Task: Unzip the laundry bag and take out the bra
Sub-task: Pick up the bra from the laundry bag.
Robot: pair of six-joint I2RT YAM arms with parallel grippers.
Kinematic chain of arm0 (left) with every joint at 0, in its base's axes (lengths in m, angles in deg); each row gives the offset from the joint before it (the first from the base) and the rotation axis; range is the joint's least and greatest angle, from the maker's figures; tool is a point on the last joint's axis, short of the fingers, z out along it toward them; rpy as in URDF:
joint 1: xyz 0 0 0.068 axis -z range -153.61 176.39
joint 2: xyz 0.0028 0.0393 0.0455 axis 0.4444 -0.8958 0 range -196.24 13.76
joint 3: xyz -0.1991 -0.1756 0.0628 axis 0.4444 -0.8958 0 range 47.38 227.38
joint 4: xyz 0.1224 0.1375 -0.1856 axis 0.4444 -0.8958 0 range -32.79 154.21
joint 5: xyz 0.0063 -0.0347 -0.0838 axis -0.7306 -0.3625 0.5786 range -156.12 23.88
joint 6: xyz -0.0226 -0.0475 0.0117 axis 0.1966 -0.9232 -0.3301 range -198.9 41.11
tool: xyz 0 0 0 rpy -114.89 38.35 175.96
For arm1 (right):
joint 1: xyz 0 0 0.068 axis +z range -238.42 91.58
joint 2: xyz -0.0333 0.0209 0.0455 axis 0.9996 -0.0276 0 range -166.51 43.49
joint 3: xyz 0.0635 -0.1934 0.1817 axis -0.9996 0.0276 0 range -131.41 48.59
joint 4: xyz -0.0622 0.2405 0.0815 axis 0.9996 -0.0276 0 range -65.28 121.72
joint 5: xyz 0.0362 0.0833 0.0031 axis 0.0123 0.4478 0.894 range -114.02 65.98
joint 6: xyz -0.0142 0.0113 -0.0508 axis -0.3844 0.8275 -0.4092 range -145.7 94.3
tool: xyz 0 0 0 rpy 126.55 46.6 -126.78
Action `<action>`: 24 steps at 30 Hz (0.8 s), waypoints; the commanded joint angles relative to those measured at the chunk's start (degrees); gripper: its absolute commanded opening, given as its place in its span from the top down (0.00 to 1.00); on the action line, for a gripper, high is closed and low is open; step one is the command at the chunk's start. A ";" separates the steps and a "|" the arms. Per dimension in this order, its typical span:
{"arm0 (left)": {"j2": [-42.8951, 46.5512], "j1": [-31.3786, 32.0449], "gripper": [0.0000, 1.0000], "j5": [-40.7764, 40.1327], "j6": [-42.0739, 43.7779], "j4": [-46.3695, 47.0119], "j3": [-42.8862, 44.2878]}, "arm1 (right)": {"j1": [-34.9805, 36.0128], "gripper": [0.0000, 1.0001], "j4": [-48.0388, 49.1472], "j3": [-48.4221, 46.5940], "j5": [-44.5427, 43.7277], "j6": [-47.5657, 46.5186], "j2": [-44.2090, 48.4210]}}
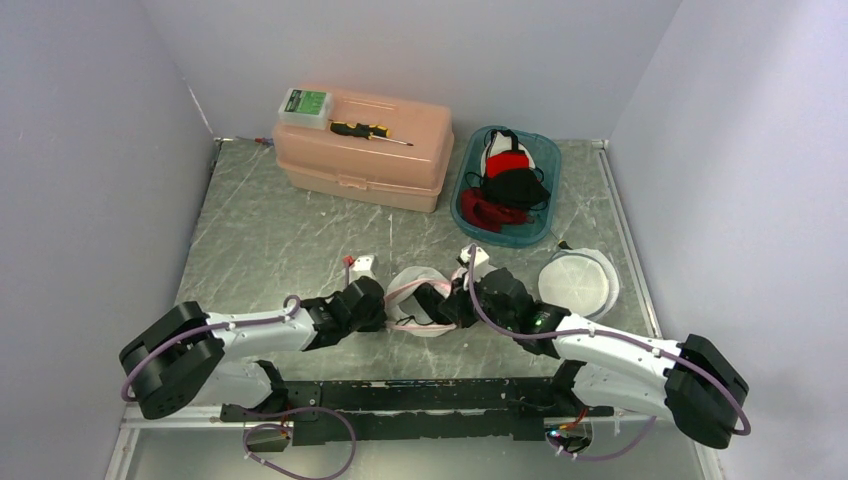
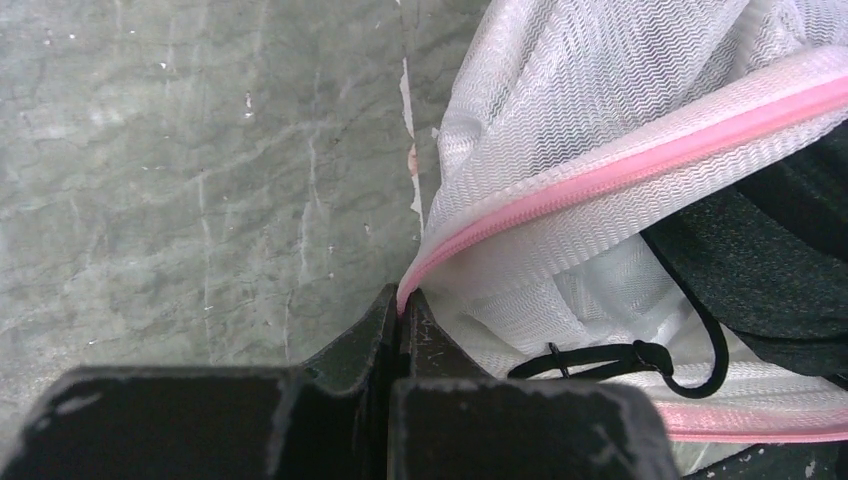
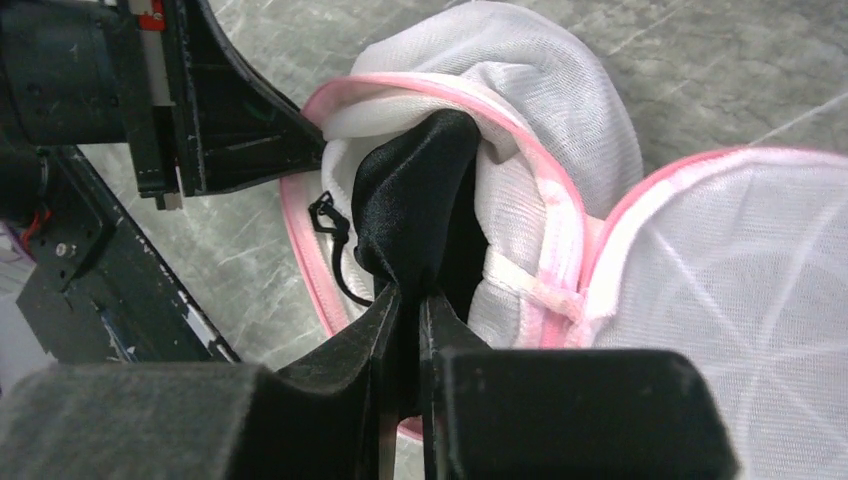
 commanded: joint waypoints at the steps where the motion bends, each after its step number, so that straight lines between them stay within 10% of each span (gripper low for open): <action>1: -1.38 -0.19 0.97 2.83 1.46 0.96 -0.58 | -0.11 0.70 3.51 0.20 2.48 2.34 1.28; 4: -1.65 -0.18 0.97 3.30 2.20 0.71 0.44 | -0.02 0.44 2.22 -1.56 3.00 2.37 1.51; 13: -1.52 -0.16 0.97 4.26 2.25 0.26 1.38 | 5.52 0.20 -7.11 -12.40 -3.37 -1.58 -2.21; 24: -0.82 -0.14 0.97 4.46 1.73 0.13 0.85 | 13.45 0.22 -20.19 -23.45 -20.64 -8.34 -17.00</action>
